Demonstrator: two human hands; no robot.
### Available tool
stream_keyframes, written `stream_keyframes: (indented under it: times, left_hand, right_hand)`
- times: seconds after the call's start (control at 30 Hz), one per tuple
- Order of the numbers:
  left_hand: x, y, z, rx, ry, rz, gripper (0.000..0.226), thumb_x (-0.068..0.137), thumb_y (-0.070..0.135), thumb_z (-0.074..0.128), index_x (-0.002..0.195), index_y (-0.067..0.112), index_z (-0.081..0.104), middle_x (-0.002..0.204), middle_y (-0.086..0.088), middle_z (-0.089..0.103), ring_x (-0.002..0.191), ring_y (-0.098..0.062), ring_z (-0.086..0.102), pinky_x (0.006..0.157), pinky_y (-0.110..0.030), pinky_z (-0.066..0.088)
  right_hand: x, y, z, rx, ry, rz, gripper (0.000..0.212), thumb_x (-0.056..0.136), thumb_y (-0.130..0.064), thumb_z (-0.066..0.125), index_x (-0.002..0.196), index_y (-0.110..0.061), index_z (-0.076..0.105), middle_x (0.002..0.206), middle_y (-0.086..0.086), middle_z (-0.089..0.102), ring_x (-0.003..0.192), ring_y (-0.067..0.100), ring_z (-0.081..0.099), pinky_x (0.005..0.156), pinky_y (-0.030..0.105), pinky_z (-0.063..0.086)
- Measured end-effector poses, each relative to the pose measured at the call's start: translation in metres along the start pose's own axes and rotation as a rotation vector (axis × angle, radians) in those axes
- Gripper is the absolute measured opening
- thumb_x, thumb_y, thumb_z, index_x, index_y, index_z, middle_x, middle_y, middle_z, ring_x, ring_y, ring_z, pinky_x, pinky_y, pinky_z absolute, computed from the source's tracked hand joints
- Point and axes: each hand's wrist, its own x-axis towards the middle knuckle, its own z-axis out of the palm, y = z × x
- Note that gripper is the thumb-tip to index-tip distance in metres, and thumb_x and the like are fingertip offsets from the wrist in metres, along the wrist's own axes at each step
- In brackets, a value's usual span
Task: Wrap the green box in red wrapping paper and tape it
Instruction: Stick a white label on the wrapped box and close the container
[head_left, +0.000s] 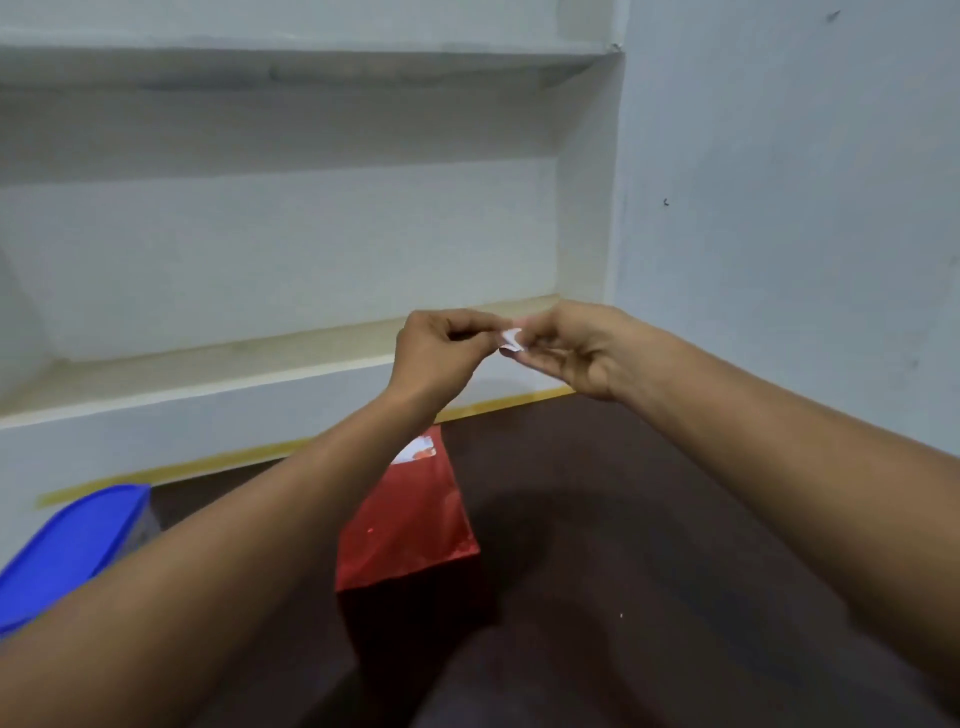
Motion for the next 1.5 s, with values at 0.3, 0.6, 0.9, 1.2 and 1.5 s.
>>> stream_keyframes:
  times: [0.3,0.6,0.9,1.2,1.5]
  left_hand:
    - [0.062,0.037,0.037,-0.018,-0.088,-0.239,0.021,0.091,0.014,0.078,0.104,0.029,0.083,0.093,-0.002,0.08,0.082,-0.011,0.072,0.086,-0.035,0.059]
    - [0.064,0.128,0.086,-0.236,-0.016,-0.447,0.016,0.088,0.008,0.079,0.097,0.022,0.082,0.086,0.0,0.08,0.078,-0.012,0.073,0.081,-0.031,0.061]
    - [0.036,0.2,0.19,-0.21,-0.237,-0.339,0.026,0.089,0.004,0.078,0.11,0.018,0.081,0.101,0.005,0.081,0.102,-0.01,0.075,0.096,-0.031,0.058]
    - [-0.01,0.283,0.36,-0.043,-0.053,-0.18,0.027,0.085,-0.005,0.077,0.095,0.019,0.084,0.088,0.011,0.079,0.089,-0.004,0.075,0.085,-0.021,0.057]
    - [-0.038,0.333,0.461,0.167,-0.015,-0.309,0.042,0.081,-0.021,0.058,0.093,0.011,0.083,0.077,0.011,0.075,0.078,0.002,0.073,0.076,-0.014,0.058]
  right_hand:
    - [0.043,-0.062,-0.036,-0.03,0.088,0.251,0.023,0.096,0.004,0.063,0.102,-0.014,0.074,0.089,0.003,0.075,0.081,0.011,0.073,0.063,0.021,0.059]
    - [-0.013,-0.129,-0.06,-0.083,0.305,0.184,0.026,0.091,0.005,0.068,0.089,-0.019,0.08,0.085,0.003,0.074,0.076,0.009,0.067,0.068,0.018,0.055]
    - [-0.064,-0.172,-0.168,0.28,0.432,0.24,0.029,0.09,0.013,0.057,0.098,-0.006,0.077,0.089,0.006,0.075,0.082,0.013,0.072,0.063,0.019,0.059]
    - [-0.144,-0.232,-0.346,0.228,0.215,0.415,0.017,0.086,-0.002,0.057,0.087,-0.005,0.073,0.082,0.009,0.077,0.066,0.012,0.061,0.066,0.018,0.052]
    - [-0.163,-0.246,-0.455,0.161,0.174,0.481,0.018,0.089,-0.003,0.075,0.106,0.001,0.075,0.09,0.014,0.078,0.066,0.012,0.067,0.061,0.021,0.059]
